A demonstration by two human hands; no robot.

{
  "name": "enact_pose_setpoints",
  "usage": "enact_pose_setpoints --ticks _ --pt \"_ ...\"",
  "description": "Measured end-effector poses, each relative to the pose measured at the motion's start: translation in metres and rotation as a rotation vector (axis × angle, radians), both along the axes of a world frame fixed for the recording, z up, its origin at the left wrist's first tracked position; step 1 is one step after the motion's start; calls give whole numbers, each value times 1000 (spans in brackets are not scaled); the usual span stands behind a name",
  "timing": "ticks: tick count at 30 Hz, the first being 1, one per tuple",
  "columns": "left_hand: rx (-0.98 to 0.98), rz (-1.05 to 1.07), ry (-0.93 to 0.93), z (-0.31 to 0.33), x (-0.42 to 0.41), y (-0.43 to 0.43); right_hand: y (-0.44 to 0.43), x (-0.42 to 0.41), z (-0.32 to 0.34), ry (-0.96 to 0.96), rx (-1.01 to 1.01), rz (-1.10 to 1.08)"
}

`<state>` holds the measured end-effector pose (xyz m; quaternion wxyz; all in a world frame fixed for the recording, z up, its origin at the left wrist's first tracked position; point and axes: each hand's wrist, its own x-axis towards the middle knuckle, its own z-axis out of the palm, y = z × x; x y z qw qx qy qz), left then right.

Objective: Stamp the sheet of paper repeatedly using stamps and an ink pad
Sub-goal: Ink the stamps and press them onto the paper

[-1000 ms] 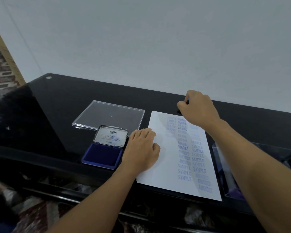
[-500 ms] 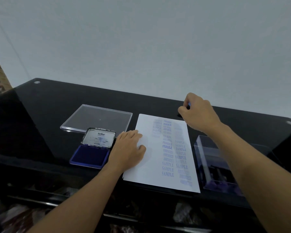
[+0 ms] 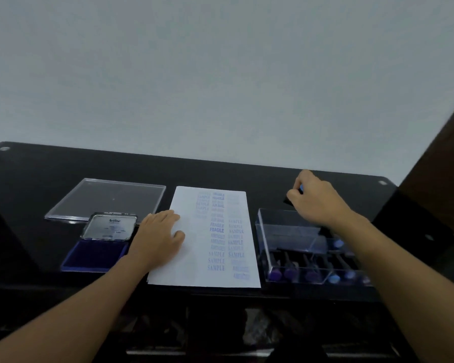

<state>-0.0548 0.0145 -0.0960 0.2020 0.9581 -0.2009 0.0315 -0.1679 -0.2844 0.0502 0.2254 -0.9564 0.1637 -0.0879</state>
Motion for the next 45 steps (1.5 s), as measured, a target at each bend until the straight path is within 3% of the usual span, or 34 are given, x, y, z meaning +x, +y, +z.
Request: enact_pose_setpoints --ticks 4,11,21,32,40,45 --pt "22 3 -14 2 -2 -2 0 -4 -21 78 90 62" --pt "-1 7 -32 2 -3 -1 2 12 -64 242 51 156" --pt "33 53 -40 16 2 -28 2 28 -78 171 18 89" --pt "-79 -112 -35 43 -25 -103 -16 9 -68 162 38 122" --pt "-221 -239 40 64 -53 -180 -76 -17 -35 80 -31 -10" --pt "-162 -294 48 54 -67 -215 -106 -33 -42 119 -53 -85"
